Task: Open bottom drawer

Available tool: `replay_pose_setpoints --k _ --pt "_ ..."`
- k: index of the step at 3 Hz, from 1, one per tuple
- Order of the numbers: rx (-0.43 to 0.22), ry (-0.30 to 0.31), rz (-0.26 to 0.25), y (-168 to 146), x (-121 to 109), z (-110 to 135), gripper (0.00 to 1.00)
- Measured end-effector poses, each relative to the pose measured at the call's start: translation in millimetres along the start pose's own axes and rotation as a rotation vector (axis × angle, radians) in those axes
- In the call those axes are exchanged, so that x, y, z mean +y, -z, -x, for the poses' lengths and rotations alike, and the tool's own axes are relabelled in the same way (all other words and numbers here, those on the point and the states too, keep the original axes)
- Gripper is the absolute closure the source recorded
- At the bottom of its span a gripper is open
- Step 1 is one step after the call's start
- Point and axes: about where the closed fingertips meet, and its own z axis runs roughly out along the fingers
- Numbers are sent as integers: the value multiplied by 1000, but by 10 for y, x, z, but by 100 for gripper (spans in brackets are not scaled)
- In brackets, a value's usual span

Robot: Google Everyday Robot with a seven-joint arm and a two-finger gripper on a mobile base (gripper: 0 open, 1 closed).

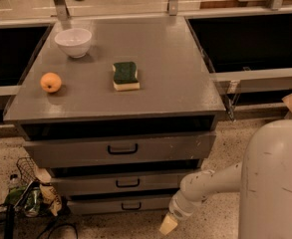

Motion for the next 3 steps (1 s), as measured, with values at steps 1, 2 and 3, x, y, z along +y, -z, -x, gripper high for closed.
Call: replay_pose_setpoints --k 1,2,3 --pt "0 0 0 0 0 0 0" --pt "0 0 0 0 0 0 0" --pt "-19 26 35 -91 -15 15 0"
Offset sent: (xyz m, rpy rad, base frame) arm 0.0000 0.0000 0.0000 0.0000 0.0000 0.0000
